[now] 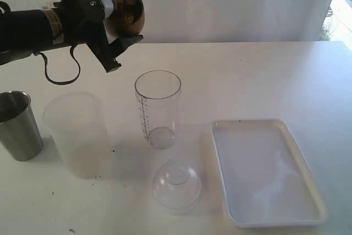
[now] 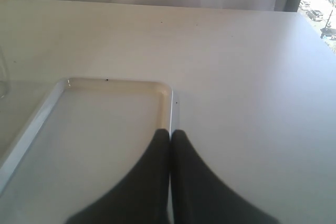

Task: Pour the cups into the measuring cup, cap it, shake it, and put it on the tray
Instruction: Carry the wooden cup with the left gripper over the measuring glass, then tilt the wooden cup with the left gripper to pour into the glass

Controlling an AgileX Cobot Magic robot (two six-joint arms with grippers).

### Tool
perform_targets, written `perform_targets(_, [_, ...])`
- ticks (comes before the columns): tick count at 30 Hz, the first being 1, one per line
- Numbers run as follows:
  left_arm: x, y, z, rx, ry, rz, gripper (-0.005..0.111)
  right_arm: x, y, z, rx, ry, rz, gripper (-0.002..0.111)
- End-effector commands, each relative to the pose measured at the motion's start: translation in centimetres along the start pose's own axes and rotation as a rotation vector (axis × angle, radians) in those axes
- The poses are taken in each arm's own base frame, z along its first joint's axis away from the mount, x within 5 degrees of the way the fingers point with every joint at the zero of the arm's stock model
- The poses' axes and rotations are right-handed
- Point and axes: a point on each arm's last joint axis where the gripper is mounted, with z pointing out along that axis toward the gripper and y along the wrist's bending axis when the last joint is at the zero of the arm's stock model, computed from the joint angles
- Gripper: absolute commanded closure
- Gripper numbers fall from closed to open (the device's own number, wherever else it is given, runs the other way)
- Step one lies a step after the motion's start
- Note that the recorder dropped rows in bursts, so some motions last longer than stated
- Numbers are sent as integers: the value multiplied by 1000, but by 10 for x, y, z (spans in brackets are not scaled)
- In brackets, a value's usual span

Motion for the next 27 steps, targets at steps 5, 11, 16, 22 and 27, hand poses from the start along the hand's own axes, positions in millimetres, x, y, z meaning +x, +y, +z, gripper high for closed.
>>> perform_targets(5, [-13, -3, -1, 41, -112, 46, 107, 0, 0, 0, 4, -7, -4, 108])
perform_targets(11, [-5, -6, 3, 48, -73, 92, 107, 0, 0, 0, 4, -7, -4, 108])
perform_targets(16, [6, -14, 11, 73, -58, 77, 107, 0, 0, 0, 4, -7, -4, 108])
perform_targets(22, [11, -19, 15, 88, -78, 127, 107, 0, 0, 0, 4, -7, -4, 108])
perform_targets(27, [9, -20, 16, 88, -84, 177, 107, 0, 0, 0, 4, -7, -4, 108])
